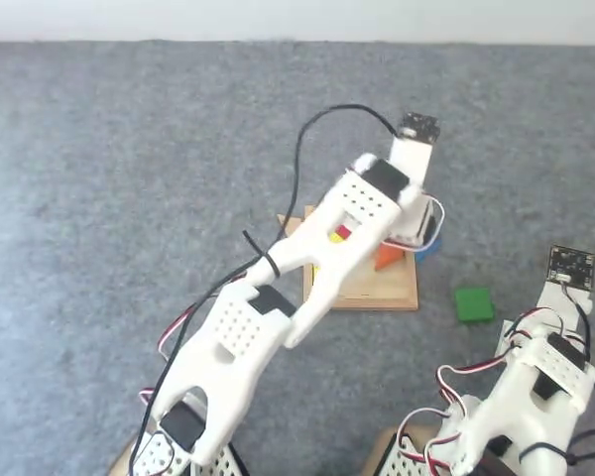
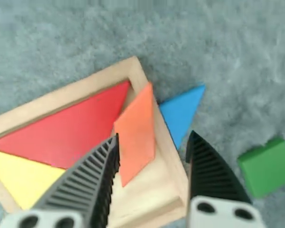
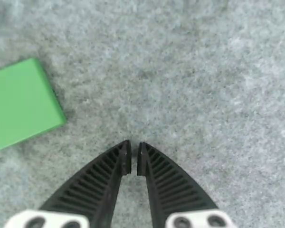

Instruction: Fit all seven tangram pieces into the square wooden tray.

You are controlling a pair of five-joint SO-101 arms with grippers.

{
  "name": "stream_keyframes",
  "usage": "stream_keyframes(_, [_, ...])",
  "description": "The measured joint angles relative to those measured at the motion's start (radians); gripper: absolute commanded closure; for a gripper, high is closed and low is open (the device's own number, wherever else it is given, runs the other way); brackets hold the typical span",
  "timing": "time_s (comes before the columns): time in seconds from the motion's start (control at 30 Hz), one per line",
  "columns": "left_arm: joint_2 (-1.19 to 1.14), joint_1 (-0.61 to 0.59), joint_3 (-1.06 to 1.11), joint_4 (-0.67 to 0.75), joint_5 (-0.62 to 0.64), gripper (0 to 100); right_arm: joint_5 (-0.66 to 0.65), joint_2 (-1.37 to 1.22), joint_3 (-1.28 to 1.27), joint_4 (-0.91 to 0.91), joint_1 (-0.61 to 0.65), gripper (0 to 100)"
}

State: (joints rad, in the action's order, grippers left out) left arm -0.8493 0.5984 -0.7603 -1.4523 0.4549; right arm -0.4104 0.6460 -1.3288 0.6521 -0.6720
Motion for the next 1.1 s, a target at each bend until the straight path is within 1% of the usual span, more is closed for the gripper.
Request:
stream_keyframes(0.17, [0.018, -0.109, -0.155, -0.112, -0.003, 78, 0.000, 0.000, 0.000, 0.000, 0.000, 95.7])
stream_keyframes(0.3, [0.129, -0.233, -0.284, -0.226, -0.061, 78, -0.002, 0.000, 0.000, 0.000, 0.000, 95.7])
stream_keyframes(0.37, [0.189, -0.305, -0.313, -0.258, -0.084, 78, -0.003, 0.000, 0.000, 0.000, 0.000, 95.7])
stream_keyframes(0.47, [0.258, -0.425, -0.293, -0.265, -0.104, 78, -0.003, 0.000, 0.000, 0.000, 0.000, 95.7])
stream_keyframes(0.57, [0.305, -0.512, -0.189, -0.269, -0.115, 78, -0.002, 0.000, 0.000, -0.003, 0.014, 95.7])
stream_keyframes(0.67, [0.347, -0.545, -0.014, -0.269, -0.192, 78, -0.002, 0.000, 0.000, -0.006, 0.055, 95.7])
stream_keyframes(0.7, [0.364, -0.559, 0.044, -0.270, -0.196, 78, -0.002, 0.000, 0.000, -0.006, 0.078, 95.7])
stream_keyframes(0.8, [0.450, -0.626, 0.173, -0.270, -0.198, 78, -0.003, 0.000, 0.049, 0.005, 0.195, 95.7])
stream_keyframes(0.9, [0.578, -0.706, 0.302, -0.238, -0.198, 78, 0.005, 0.000, 0.157, 0.100, 0.344, 95.2])
stream_keyframes(1.0, [0.709, -0.766, 0.494, -0.147, -0.210, 78, 0.069, 0.000, 0.282, 0.209, 0.491, 89.8])
stream_keyframes(1.1, [0.825, -0.825, 0.752, 0.002, -0.222, 78, 0.112, 0.000, 0.368, 0.252, 0.623, 84.0])
